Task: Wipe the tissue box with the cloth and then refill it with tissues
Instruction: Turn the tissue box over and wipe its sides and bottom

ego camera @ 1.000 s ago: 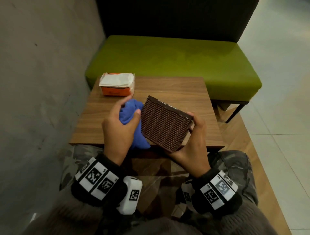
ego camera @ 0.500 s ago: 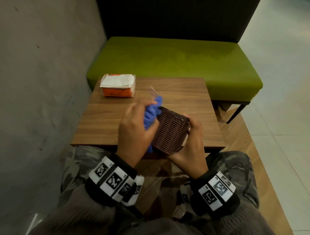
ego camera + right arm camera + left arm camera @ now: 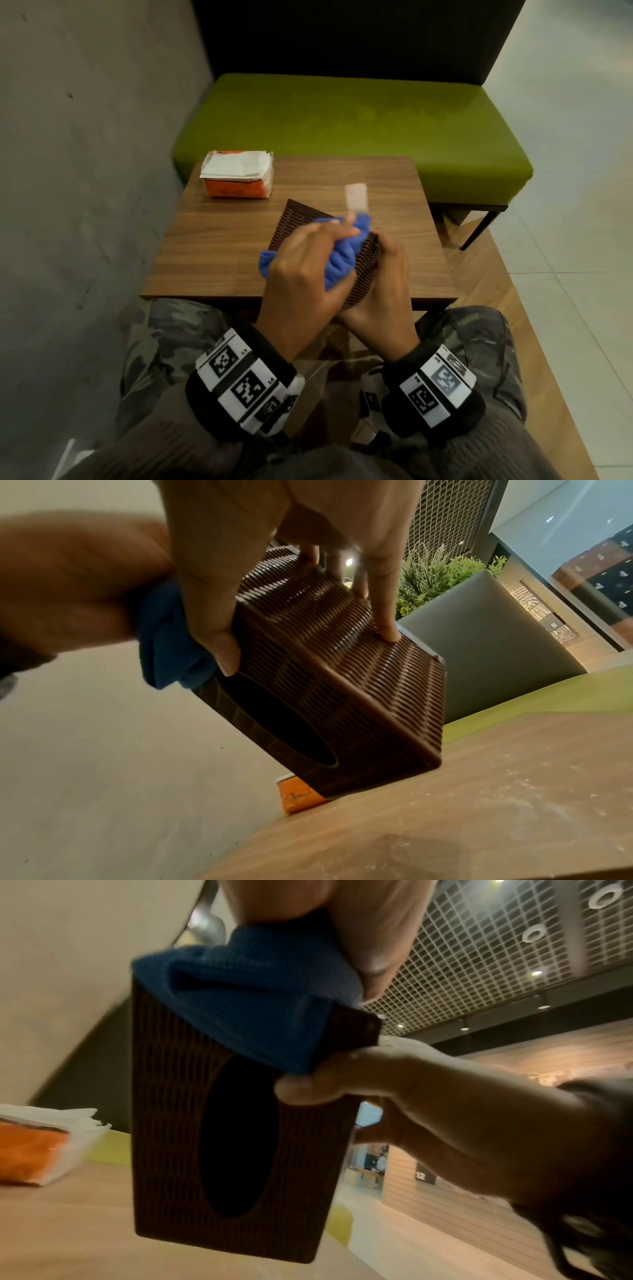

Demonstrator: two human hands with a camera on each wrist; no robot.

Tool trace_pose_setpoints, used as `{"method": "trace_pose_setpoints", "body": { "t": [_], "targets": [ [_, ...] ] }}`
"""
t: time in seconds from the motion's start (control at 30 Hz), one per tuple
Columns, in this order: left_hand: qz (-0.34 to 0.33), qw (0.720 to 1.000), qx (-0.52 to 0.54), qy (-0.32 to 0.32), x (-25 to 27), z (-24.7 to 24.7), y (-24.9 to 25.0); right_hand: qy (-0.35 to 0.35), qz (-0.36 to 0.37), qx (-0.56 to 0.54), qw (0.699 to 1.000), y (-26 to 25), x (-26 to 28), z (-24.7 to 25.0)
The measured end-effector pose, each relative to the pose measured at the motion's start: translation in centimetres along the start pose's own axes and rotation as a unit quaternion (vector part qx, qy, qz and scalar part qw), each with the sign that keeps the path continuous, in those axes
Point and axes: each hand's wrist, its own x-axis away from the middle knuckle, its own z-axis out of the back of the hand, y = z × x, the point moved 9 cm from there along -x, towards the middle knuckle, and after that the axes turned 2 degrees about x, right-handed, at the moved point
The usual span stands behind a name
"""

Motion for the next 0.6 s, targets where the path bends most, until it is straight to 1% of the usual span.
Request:
{"method": "trace_pose_setpoints", "body": {
  "t": [0.03,0.07,0.13,0.17,0.2,0.3,0.33,0.37,0.43,0.47,0.5,0.53,0.6],
  "targets": [
    [-0.023,1.0,0.006,-0.02,0.2,-0.4,0.5,0.001,0.0,-0.005,1.0,0.0,0.0,0.0],
    [-0.019,0.999,0.011,-0.023,0.0,-0.3,0.2,0.0,-0.001,-0.004,1.0,0.0,0.0,0.0],
    [0.045,0.999,0.022,0.021,-0.5,0.8,-1.8,-0.005,-0.009,0.012,1.0,0.3,0.1,-0.2],
    [0.066,0.997,0.025,0.04,-0.6,1.2,-2.4,-0.009,-0.014,0.015,1.0,0.4,0.2,-0.2],
    [0.059,0.997,0.025,0.037,-0.6,1.2,-2.2,-0.01,-0.015,0.013,1.0,0.4,0.1,-0.2],
    [-0.051,0.996,0.047,-0.051,0.7,-0.4,0.4,-0.011,-0.018,-0.009,1.0,0.3,0.1,-0.1],
    [-0.072,0.994,0.046,-0.068,1.0,-0.5,0.5,-0.014,-0.021,-0.014,1.0,0.4,0.2,-0.1],
    [-0.068,0.995,0.04,-0.068,0.9,-0.3,0.0,-0.018,-0.022,-0.012,1.0,0.4,0.2,-0.2],
    [-0.009,0.999,0.027,-0.023,-0.3,0.5,-1.9,-0.024,-0.024,0.003,0.999,0.5,0.3,-0.3],
    [0.009,1.0,0.026,-0.001,-0.8,0.9,-2.2,-0.025,-0.027,0.007,0.999,0.4,0.2,-0.4],
    [-0.001,1.0,0.022,0.002,-1.0,0.8,-1.8,-0.023,-0.028,0.006,0.999,0.3,0.0,-0.3],
    [-0.033,0.999,0.016,-0.016,-0.9,0.2,-0.8,-0.02,-0.025,0.004,0.999,0.2,-0.3,-0.2],
    [-0.113,0.991,0.008,-0.075,0.4,-1.1,1.1,-0.014,-0.014,0.011,1.0,0.1,-0.5,0.1]
  ]
}}
